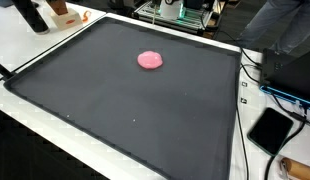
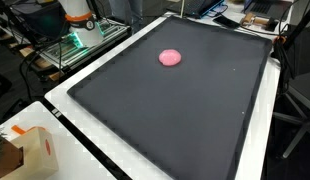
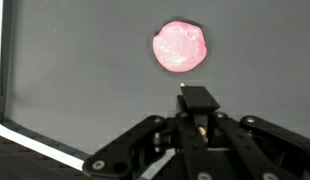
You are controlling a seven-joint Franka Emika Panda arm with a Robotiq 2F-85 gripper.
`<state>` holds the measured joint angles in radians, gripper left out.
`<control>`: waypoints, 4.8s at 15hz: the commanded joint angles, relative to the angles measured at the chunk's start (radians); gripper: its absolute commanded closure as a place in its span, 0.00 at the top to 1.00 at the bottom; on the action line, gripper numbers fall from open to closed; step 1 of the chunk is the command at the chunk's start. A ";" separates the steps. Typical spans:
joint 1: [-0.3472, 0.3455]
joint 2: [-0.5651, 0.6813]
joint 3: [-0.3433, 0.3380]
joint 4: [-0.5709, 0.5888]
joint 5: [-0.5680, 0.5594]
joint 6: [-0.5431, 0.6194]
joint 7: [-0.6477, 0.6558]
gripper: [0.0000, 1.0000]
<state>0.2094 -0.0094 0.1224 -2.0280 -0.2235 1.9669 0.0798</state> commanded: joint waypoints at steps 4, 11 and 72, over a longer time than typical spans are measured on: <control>-0.016 0.001 0.017 0.002 0.000 -0.002 -0.001 0.12; -0.057 0.064 -0.004 -0.050 0.116 0.110 -0.094 0.03; -0.129 0.242 -0.011 -0.143 0.208 0.283 -0.266 0.03</control>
<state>0.0748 0.2469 0.1121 -2.1850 -0.0104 2.2950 -0.2108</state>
